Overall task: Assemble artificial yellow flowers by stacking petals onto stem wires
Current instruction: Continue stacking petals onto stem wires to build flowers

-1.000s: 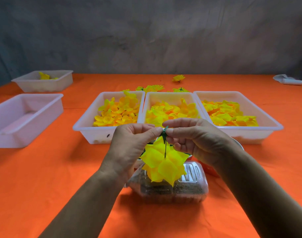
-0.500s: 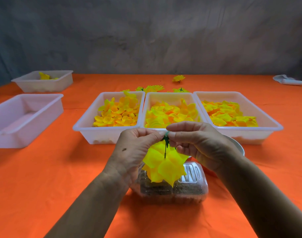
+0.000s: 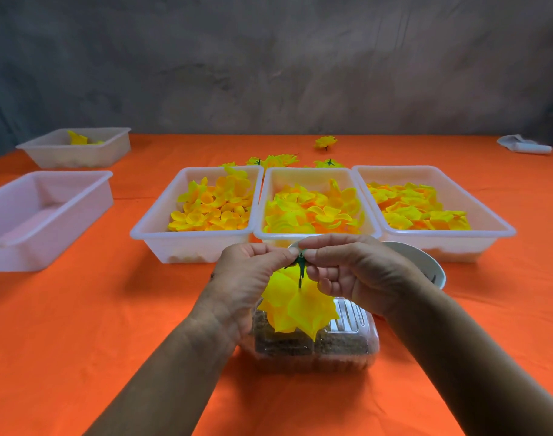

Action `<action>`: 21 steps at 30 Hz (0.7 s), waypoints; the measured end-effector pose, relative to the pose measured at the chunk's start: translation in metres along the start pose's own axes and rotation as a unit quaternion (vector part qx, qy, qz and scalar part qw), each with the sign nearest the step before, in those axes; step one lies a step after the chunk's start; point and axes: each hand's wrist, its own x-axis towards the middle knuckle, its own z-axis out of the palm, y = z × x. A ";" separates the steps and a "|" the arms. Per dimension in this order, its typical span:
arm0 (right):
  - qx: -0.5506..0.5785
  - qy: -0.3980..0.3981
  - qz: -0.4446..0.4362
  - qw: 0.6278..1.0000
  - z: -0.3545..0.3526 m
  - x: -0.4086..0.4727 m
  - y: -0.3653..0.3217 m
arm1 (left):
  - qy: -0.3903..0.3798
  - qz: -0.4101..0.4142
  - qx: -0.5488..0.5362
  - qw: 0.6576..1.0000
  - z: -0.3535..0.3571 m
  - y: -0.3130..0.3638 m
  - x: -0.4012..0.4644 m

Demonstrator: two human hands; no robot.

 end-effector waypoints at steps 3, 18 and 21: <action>0.006 -0.003 0.011 1.000 0.001 0.001 0.000 | -0.001 -0.014 -0.014 1.000 0.000 -0.003 0.002; 0.024 0.005 0.044 0.999 0.002 0.004 0.004 | -0.032 -0.065 -0.002 0.997 -0.001 -0.001 0.003; 0.027 0.009 0.048 0.998 0.002 0.004 0.005 | -0.026 -0.080 0.008 0.996 -0.001 -0.002 0.005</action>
